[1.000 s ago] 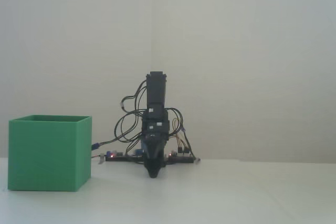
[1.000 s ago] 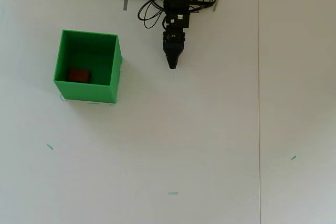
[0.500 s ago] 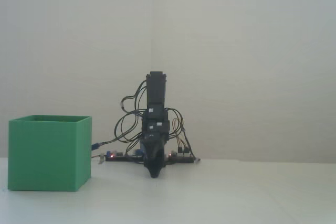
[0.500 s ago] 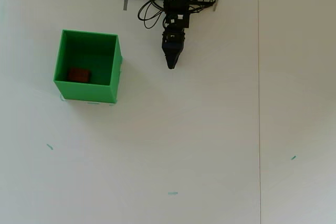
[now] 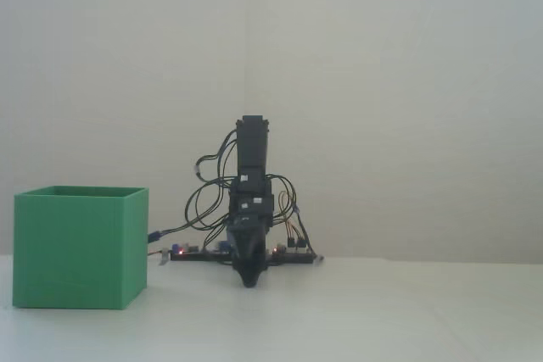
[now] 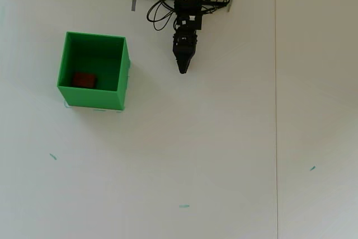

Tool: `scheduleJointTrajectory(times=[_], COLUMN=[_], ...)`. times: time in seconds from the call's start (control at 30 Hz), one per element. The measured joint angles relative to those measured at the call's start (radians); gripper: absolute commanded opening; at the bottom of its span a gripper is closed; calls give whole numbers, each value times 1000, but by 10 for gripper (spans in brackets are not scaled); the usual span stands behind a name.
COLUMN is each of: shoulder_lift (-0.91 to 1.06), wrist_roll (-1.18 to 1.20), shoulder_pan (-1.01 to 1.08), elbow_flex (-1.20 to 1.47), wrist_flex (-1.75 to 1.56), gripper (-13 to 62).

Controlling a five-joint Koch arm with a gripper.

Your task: Grasp a red block and put it in the green bin.

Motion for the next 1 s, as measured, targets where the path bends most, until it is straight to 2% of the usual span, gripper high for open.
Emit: scheduleJointTrajectory(times=[1.0], shoulder_lift=[0], wrist_roll=[-98], shoulder_pan=[-11], elbow_flex=[0], wrist_flex=[2], gripper=[339])
